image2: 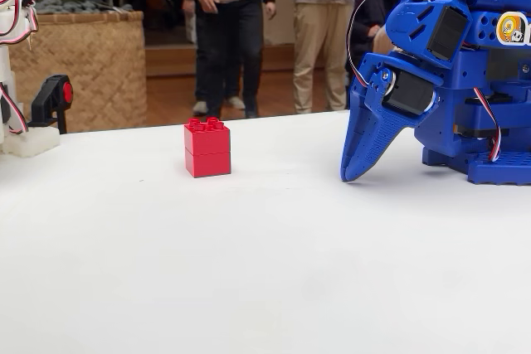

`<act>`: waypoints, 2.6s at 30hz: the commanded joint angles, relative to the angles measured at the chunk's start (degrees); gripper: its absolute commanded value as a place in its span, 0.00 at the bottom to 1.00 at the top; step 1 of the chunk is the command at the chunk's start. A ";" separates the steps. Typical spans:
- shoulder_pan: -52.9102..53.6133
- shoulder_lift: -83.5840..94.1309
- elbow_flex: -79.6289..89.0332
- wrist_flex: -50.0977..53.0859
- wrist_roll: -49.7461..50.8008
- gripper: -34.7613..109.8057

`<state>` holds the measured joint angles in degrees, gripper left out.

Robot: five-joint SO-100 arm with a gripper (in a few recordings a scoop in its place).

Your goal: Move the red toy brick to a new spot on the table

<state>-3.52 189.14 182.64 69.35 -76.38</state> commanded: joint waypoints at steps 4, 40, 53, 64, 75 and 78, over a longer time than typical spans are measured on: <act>1.14 0.79 1.85 -1.67 -3.96 0.24; 20.65 -68.64 -51.42 -39.11 -31.73 0.45; 25.66 -75.32 -43.07 -53.88 -36.39 0.47; 26.63 -80.07 -38.76 -58.18 -30.41 0.36; 21.62 -81.21 -47.81 -49.57 -21.62 0.30; 17.31 -83.06 -56.07 -44.21 -17.05 0.29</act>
<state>16.96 106.52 136.58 21.53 -96.77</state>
